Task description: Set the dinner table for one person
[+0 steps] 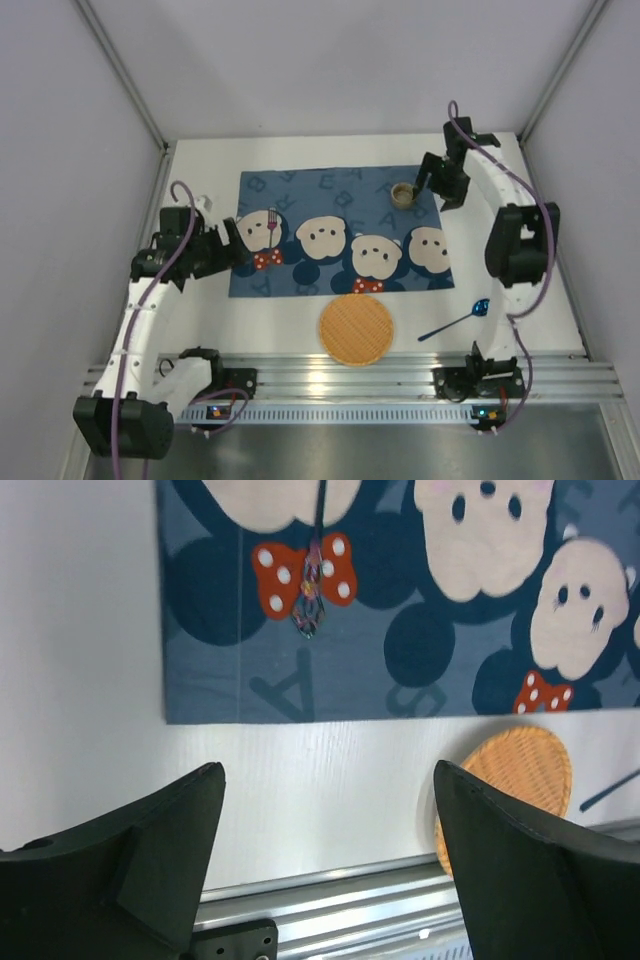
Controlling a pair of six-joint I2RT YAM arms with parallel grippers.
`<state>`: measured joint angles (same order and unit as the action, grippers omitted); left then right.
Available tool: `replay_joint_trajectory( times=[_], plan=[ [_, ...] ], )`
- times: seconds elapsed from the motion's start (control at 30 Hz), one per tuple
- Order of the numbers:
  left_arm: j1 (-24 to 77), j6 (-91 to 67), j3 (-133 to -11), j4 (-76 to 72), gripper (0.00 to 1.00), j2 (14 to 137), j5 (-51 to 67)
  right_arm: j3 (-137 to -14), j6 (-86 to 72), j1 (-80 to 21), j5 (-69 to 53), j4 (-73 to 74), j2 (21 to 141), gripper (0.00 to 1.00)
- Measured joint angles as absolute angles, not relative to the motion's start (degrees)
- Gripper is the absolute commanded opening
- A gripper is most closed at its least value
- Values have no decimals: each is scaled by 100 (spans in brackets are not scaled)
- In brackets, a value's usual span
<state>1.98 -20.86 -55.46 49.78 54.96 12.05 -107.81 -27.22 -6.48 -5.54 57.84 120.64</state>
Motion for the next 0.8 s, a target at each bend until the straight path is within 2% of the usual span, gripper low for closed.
replay_joint_trajectory(
  times=[0.17, 0.4, 0.57, 0.8],
  plan=[
    [969, -2156, -4925, 4683, 96, 6090, 1634, -8971, -2598, -648, -412, 5301, 10241, 90],
    [2215, -2569, -4578, 3675, 98, 6884, 2150, -7002, -2670, -696, -604, 5043, 9279, 93],
    [2733, -2873, -4154, 2930, 92, 7507, 2379, -6187, -2799, -777, -764, 5041, 8466, 92],
    [3170, -3081, -4097, 1957, 83, 8582, 2971, -5647, -2877, -781, -733, 5085, 7306, 92]
  ],
)
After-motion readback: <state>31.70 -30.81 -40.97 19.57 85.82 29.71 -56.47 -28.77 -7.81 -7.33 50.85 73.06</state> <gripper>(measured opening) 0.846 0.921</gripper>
